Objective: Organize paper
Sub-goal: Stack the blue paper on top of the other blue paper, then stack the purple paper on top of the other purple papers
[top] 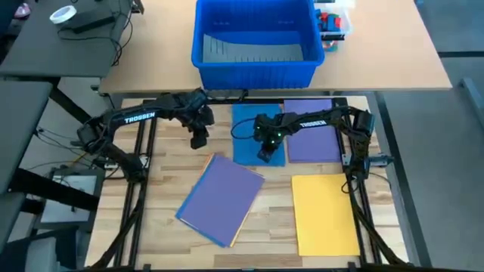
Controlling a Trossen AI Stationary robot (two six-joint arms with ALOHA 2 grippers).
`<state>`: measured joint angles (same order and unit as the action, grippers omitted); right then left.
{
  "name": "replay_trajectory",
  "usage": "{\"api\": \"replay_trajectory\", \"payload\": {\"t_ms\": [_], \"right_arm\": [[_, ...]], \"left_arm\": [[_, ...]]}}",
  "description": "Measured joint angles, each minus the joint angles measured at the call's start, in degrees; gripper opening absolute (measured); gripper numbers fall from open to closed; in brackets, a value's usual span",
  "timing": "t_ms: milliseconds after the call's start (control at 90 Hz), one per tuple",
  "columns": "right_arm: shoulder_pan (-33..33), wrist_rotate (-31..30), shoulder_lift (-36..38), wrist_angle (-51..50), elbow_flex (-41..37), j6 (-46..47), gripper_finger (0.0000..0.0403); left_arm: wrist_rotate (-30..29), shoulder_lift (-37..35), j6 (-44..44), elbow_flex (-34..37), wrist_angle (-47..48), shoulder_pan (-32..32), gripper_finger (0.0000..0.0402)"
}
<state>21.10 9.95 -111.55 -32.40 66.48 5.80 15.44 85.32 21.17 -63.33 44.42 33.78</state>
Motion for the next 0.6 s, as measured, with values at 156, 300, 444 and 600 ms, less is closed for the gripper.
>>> {"api": "replay_trajectory", "payload": {"t_ms": [156, 300, 444, 600], "right_arm": [[0.02, -0.15, -0.02, 0.32, -0.04, 1.35, 0.0000], [0.33, -0.10, 0.49, -2.01, 2.24, 2.16, 0.0000], [0.79, -0.71, 2.44, -8.69, 7.64, -0.62, 0.0000], [0.92, 0.97, 6.48, -17.72, 12.82, 1.59, 0.0000]], "left_arm": [[0.00, 0.00, -0.04, 0.00, -0.04, 0.00, 0.0000], [0.00, 0.00, -0.01, -0.02, -0.09, 0.00, 0.0000], [0.02, 0.00, 0.00, -0.04, -0.15, 0.00, 0.0000], [0.08, -0.30, -0.28, -0.04, -0.10, -0.04, 0.0000]]}}
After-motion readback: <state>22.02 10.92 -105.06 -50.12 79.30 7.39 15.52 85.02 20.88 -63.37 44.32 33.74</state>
